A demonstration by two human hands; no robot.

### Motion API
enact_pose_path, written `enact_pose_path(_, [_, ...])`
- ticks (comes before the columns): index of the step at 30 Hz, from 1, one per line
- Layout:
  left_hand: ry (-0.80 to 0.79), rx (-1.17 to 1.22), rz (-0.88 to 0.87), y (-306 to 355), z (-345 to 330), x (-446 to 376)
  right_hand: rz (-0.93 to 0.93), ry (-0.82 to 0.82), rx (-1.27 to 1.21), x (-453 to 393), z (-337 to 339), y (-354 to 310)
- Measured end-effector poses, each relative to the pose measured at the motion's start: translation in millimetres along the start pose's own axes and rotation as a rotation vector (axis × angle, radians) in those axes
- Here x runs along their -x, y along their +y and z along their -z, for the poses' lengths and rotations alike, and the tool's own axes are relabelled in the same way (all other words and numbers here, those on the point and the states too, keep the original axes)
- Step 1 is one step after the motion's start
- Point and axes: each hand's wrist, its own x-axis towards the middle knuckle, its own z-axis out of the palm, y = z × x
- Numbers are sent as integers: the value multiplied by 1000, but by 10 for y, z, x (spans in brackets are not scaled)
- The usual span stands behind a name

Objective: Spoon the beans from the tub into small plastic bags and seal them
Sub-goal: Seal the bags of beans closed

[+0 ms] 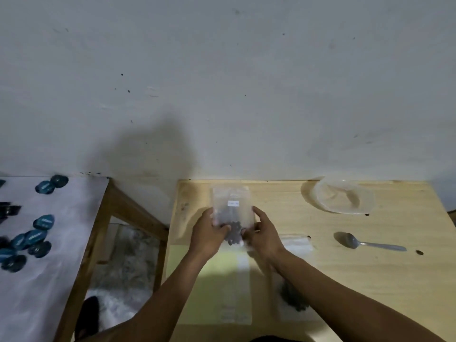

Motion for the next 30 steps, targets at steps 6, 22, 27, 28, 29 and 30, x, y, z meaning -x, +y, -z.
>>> enact_pose_path(6, [147, -370, -64, 13, 17, -276, 135, 90, 241, -314, -182, -54])
enact_pose_path(22, [280, -347, -106, 68, 94, -237, 126, 93, 376, -237, 207, -141])
enact_pose_path(27, [23, -156, -221, 57, -173, 236, 161, 250, 502, 221, 798, 92])
enact_pose_path(28, [-113, -149, -145, 27, -269, 317, 131, 264, 534, 328, 877, 158])
enact_pose_path(29, [-239, -167, -64, -4, -364, 397, 97, 267, 566, 411, 944, 253])
enact_pose_path(30, [-342, -193, 0, -36, -455, 474, 57, 254, 606, 496, 992, 336])
